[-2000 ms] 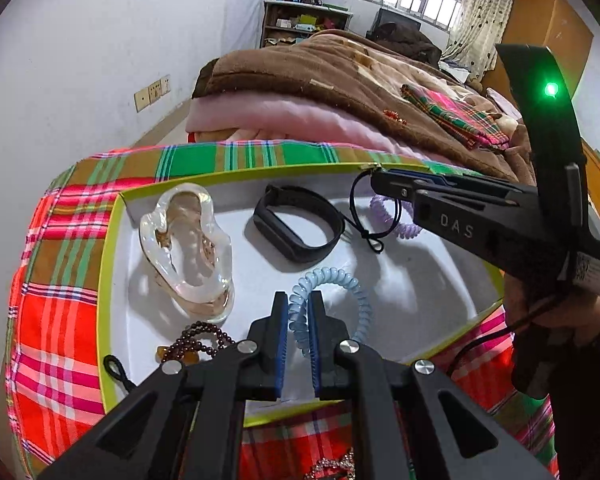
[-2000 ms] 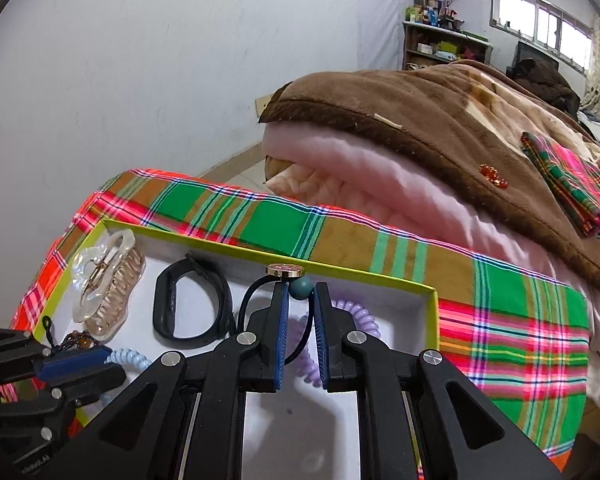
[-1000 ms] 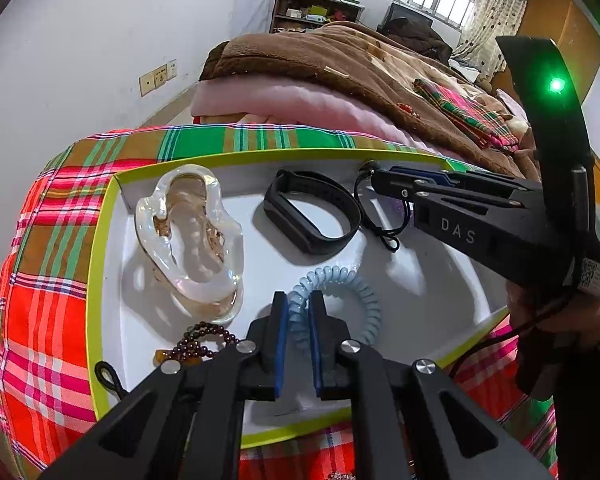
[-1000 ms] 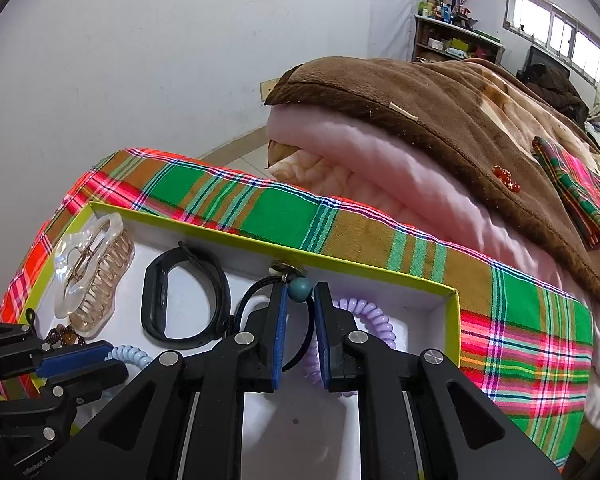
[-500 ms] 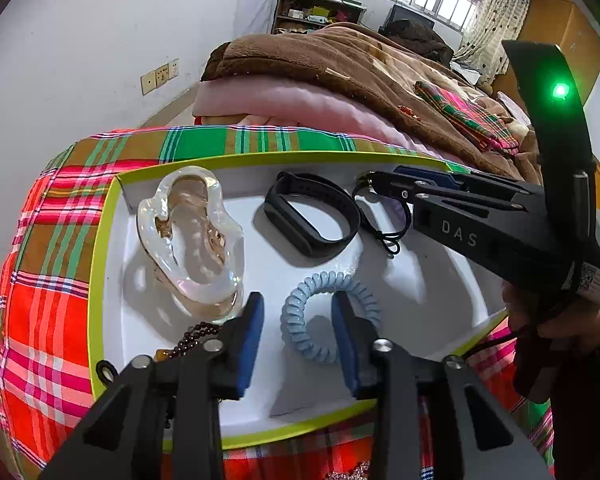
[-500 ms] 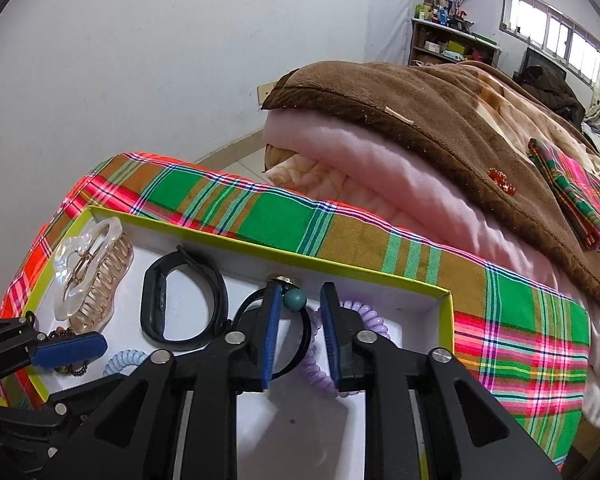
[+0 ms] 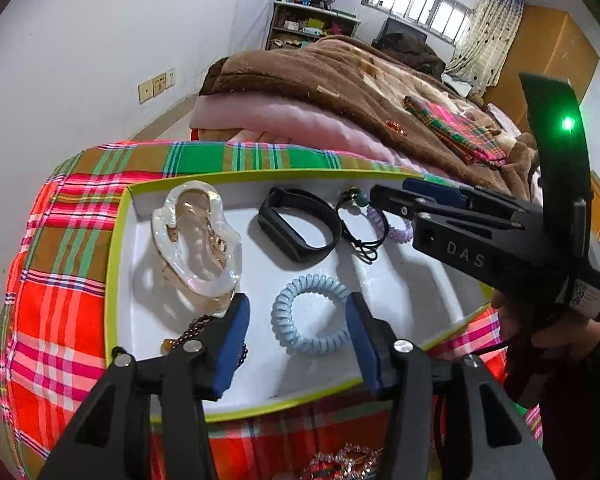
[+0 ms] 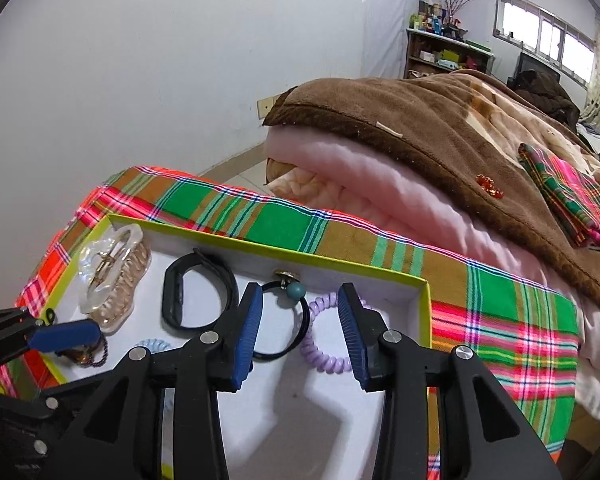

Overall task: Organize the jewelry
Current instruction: 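Open the left tool to drop the spiral tie while the right tool releases the black tie, then move both tools back from the box to the remaining items on the cloth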

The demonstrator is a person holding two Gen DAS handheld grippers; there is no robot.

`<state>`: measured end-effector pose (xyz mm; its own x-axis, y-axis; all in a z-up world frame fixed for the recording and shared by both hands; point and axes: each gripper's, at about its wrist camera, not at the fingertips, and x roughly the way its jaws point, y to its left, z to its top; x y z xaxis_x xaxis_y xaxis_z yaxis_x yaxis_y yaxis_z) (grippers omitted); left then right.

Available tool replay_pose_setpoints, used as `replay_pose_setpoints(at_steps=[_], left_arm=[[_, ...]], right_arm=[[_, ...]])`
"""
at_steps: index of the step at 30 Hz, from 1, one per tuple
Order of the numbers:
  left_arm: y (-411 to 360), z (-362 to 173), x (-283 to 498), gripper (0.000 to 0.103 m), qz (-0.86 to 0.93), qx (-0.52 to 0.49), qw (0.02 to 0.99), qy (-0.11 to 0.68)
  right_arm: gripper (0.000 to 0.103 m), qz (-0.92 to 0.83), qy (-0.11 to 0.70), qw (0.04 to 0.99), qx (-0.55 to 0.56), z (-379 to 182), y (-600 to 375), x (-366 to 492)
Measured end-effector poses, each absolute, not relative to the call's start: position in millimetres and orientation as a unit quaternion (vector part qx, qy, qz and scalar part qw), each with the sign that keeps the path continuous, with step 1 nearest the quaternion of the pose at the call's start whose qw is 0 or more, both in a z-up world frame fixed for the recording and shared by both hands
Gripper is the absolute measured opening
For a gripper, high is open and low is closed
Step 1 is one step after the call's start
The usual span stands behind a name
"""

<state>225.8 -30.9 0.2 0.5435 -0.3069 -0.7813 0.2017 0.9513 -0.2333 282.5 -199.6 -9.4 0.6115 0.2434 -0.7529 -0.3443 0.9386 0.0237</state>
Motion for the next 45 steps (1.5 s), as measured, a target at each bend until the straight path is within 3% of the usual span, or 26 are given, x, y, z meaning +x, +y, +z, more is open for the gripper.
replay_pose_setpoints(at_steps=[15,17,19,45], left_arm=[[5,27,175,0.058,-0.130,-0.087,0.894,0.421],[12,28,167,0.059,-0.125,-0.093,0.895,0.417],[19,26,158,0.059,-0.120,-0.098,0.896,0.417],[53,-3,104,0.059,-0.095,-0.121,0.882,0.446]], right_arm=[[0.042,0.202,0.366,0.908,-0.031,16,-211,206],[0.051,0.213,0.364,0.906,-0.034,16,-210,192],[0.053,0.223,0.363,0.904,-0.038,14,-208,181],[0.053,0.368,0.419,0.823,-0.110,-42,-144,138]])
